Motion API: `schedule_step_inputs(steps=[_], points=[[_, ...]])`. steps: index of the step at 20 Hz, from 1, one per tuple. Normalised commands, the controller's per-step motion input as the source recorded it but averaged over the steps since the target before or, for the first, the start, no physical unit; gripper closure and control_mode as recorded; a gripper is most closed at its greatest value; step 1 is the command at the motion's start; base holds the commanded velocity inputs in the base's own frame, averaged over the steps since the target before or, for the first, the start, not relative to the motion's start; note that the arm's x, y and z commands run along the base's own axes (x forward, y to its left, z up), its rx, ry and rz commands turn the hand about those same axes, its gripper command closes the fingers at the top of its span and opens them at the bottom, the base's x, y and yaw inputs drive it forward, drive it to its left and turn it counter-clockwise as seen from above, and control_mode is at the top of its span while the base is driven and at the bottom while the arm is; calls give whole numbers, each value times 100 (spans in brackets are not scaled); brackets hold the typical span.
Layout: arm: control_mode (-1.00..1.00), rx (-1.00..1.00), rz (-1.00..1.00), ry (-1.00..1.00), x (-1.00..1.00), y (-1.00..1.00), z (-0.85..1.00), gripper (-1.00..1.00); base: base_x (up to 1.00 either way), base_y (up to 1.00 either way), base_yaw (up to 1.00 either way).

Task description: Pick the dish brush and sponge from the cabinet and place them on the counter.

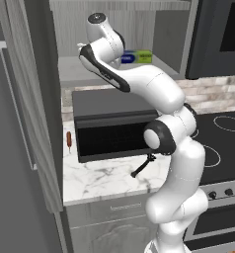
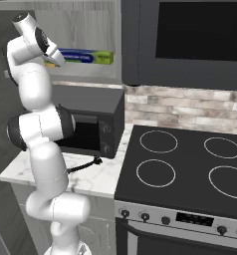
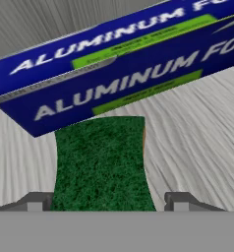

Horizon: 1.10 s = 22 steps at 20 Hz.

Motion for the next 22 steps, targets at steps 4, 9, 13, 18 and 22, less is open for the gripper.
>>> schedule_step_inputs(steps=[4,9,13,18,22], points=[[-100,-2,0,6,0,2,-11,100,0,0,0],[-100,0,0,0,-3,0,0,100,0,0,0],[-100,0,3,-2,-47,0,0,100,0,0,0],[-100,0,5,-5,-89,0,5,100,0,0,0],[-100,0,6,-6,-100,0,1,100,0,0,0]])
